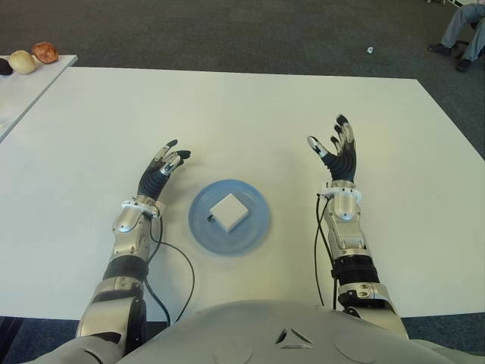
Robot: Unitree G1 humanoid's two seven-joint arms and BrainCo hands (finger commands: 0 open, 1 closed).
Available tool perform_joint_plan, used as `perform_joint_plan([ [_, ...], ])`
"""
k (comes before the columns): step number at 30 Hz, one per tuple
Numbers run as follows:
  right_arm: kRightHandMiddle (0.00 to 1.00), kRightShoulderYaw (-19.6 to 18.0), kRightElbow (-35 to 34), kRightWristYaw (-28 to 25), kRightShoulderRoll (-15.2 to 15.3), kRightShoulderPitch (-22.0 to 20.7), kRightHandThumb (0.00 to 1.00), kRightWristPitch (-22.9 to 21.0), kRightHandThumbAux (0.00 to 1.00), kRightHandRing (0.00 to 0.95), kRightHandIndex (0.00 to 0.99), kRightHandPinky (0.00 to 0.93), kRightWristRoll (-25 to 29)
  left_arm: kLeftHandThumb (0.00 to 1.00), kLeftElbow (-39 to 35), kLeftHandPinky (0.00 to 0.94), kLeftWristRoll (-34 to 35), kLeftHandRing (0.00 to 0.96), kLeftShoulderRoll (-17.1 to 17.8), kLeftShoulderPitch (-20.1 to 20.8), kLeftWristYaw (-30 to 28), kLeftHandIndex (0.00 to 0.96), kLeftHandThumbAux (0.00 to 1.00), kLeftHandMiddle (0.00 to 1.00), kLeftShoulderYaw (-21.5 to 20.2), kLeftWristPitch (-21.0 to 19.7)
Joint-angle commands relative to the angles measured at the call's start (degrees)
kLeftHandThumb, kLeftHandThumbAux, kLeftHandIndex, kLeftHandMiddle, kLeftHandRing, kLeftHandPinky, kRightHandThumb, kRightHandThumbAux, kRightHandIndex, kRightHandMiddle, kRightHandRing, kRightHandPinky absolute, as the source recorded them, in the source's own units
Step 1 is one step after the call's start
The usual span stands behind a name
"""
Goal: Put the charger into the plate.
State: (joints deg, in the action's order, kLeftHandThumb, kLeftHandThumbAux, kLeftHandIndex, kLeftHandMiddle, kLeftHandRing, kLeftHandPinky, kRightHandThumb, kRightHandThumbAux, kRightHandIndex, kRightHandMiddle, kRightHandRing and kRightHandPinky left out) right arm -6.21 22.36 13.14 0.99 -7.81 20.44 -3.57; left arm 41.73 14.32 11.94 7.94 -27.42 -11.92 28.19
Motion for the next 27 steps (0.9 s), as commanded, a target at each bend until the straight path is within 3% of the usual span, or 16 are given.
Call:
perform_joint_plan([
  [1,0.007,-1.7,5.3,-1.9,-2.9,-1.3,0.067,3.8,0.761,0.000,0.012,0.007,5.2,0.000,0.9,0.108,0.1,0.208,-0.3,0.8,0.2,0.097,0.450,0.261,-0.3,-0.1],
  [11,0.038,-2.9,11.6,-3.5,-4.0,-1.7,0.026,8.2,0.804,0.003,0.054,0.037,7.1,0.000,2.0,0.104,0.3,0.210,0.0,1.6,-0.4,0.090,0.446,0.263,-0.8,0.2],
  [27,0.084,-2.7,21.0,-1.6,-3.6,-3.9,0.000,11.5,0.802,0.052,0.083,0.079,4.5,0.000,4.6,0.115,0.4,0.219,0.3,3.3,-0.7,0.091,0.448,0.268,-1.1,0.3],
])
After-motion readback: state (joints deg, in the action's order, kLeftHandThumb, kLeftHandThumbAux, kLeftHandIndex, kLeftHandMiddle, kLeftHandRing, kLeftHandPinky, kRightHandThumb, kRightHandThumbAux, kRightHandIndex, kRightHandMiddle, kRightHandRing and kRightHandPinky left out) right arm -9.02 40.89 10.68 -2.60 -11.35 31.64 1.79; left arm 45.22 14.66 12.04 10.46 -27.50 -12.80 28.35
